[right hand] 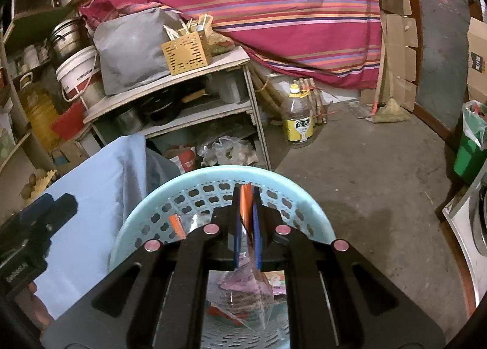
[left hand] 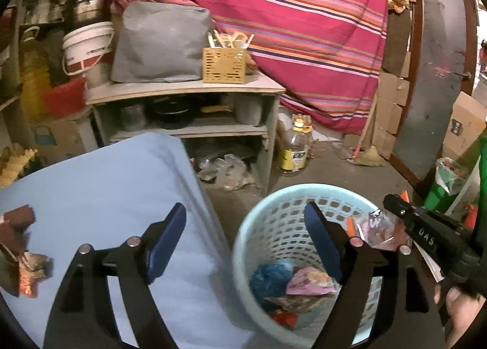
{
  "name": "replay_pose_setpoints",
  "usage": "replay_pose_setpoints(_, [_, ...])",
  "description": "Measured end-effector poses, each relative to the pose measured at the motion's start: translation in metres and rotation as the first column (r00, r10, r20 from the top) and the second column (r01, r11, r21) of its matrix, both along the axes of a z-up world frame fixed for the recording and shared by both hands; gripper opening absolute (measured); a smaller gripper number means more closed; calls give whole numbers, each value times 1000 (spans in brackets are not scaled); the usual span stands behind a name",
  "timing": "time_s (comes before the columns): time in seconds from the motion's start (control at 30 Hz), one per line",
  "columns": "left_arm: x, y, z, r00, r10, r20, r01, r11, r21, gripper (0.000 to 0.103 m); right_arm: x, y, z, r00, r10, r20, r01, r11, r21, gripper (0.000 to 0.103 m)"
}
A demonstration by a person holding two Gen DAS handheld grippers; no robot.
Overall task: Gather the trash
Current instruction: 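Carry the pink wrapper and clear bag to the light-blue basket and open both tools, then move both tools back over the remaining trash on the table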
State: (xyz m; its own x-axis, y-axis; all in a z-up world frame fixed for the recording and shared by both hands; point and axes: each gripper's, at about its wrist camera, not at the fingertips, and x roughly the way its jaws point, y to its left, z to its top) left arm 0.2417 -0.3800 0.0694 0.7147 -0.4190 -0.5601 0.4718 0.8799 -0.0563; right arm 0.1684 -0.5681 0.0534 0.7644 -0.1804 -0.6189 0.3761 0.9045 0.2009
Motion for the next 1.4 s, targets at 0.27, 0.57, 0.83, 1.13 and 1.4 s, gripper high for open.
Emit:
replay_pose_setpoints(0.27, [-1,52,5,997,74,11,-74,997,-2,86,9,18,7,1000,-7,3,7,1000,-7,70])
replay_pose_setpoints(0.57, [-2,161,5,976,213,41,-215,975,58,93,10,76,27,998,35,43,-32,997,-75,98])
replay_pose_setpoints(0.83, [-1,273,-6,931,359,63,-364,927,93,98,33,142,22,992,127,22,-126,991,-35,98])
replay_pose_setpoints(1.13, [13,349,-36,897,442,-7,-440,894,82,98,71,209,11,979,202,-15,-202,978,-49,99])
replay_pose_setpoints(1.4, [25,369,-51,898,440,-14,-435,893,118,98,94,244,-4,968,245,-45,-248,966,-73,99])
